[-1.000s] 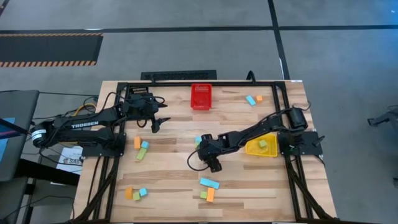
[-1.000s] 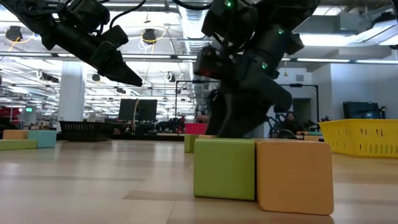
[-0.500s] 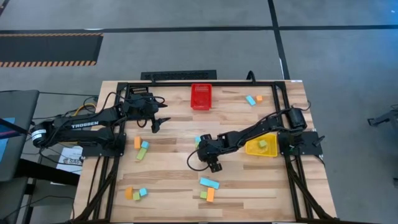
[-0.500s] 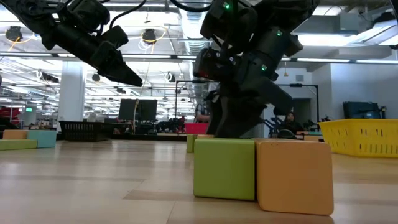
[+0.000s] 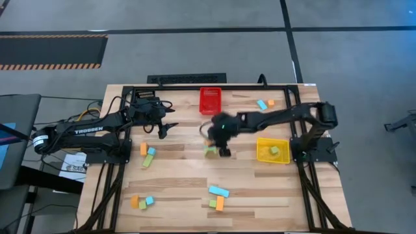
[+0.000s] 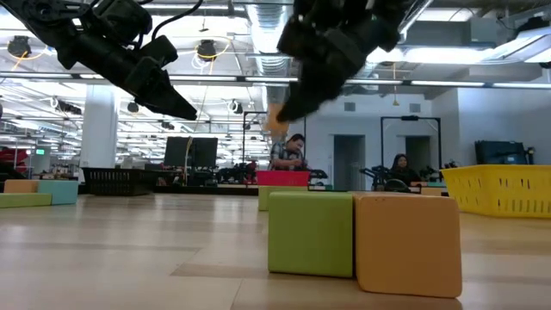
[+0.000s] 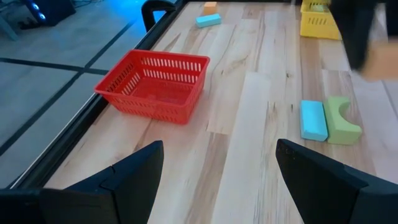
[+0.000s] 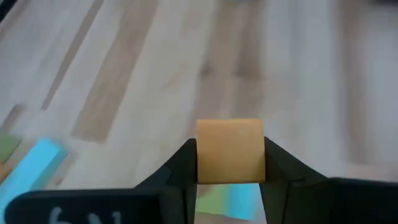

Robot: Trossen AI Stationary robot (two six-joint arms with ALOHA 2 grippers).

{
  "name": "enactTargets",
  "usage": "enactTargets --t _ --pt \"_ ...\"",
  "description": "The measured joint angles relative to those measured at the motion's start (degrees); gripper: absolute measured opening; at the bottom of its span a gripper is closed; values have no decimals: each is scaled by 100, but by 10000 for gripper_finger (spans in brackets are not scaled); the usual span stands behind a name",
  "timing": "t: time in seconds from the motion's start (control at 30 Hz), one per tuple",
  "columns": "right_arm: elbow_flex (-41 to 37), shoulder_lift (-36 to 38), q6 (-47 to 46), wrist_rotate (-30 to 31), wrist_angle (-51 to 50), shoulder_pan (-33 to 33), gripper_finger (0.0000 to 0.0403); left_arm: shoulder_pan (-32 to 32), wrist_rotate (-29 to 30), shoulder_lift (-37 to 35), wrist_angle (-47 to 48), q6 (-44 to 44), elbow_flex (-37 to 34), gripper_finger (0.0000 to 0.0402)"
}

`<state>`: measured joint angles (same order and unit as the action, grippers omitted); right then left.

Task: Sort & place blocks by color
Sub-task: Put the orange block into the red bin, then put the blue block into the black bin

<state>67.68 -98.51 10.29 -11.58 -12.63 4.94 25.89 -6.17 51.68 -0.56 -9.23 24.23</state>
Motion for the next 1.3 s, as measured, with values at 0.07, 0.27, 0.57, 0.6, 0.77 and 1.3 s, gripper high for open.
enactTargets --t 0.07,0.27,0.57,0.6,0.77,1.3 --pt "9 152 -5 309 234 299 125 -2 2 0 0 32 0 303" --pt "7 -128 -160 838 569 1333 125 -2 17 -2 -9 102 0 303" --pt "533 -1015 -537 859 835 2324 125 -17 72 -2 1 308 0 303" --pt "599 -1075 -536 860 822 2361 127 -17 84 -2 5 318 0 303" --pt "891 -1267 -577 833 665 2441 178 -20 96 -2 15 399 0 303" --pt "953 -1003 -603 739 -303 2359 259 -20 102 -2 101 349 0 303"
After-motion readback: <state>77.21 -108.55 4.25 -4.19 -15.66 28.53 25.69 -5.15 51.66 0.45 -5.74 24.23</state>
